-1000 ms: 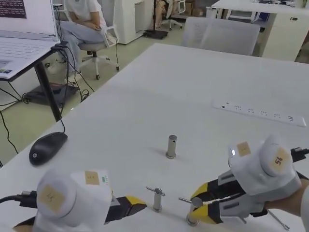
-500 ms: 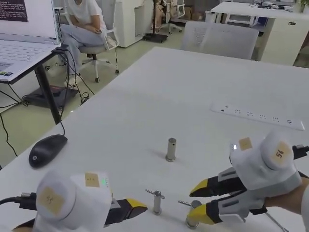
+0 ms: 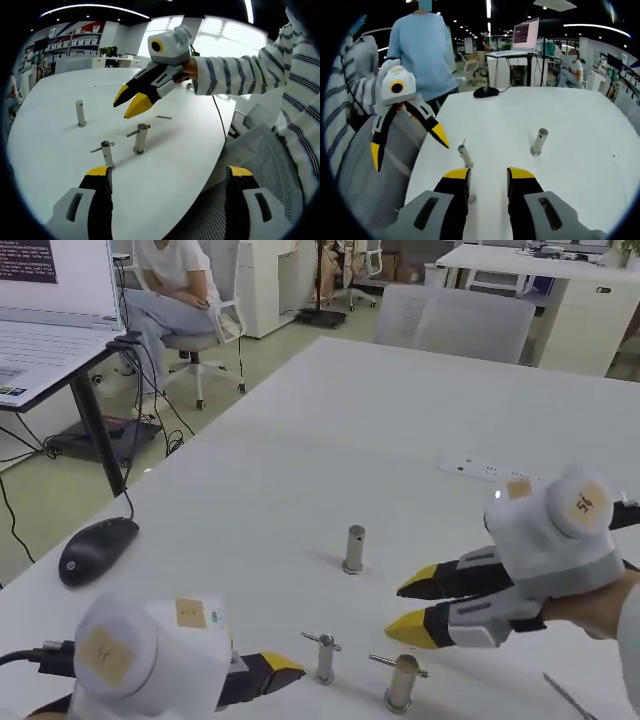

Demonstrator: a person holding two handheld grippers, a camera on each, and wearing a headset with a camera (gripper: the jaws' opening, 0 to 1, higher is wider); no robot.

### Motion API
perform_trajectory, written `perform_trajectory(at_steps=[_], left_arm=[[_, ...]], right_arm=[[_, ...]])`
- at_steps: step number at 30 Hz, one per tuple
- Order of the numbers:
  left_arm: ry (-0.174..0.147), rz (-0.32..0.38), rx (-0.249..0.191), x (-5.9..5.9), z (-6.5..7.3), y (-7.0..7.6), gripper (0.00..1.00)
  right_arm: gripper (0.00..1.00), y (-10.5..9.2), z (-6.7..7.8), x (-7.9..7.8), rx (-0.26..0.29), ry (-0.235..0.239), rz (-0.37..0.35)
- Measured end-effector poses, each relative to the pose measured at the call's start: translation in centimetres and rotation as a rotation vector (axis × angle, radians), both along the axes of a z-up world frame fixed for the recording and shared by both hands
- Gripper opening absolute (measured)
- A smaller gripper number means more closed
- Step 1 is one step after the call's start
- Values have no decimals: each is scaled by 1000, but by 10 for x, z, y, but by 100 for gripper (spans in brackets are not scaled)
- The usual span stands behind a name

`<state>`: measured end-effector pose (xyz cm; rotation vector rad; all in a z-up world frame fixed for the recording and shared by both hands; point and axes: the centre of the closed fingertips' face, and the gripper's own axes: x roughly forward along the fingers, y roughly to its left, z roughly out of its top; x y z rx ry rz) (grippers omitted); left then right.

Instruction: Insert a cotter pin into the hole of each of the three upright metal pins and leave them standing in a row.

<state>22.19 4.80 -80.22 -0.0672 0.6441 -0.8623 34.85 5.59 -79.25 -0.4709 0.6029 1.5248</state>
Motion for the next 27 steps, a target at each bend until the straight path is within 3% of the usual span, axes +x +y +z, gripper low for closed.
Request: perform_trajectory(at_steps=[7,12,20,27], left_arm=[[5,2,-3,0,-1,0,94],[9,6,-7,1,-1,0,94],[17,16,-14,1,-2,2,93],[22,21,-12,1,-5,4,93]], right_arm=[[32,11,-2,24,-3,-15,-119],[33,23,1,39,37,17,-221],[33,32,-8,56,22,0,-299],[33,43,-14,67,21,11,-343]])
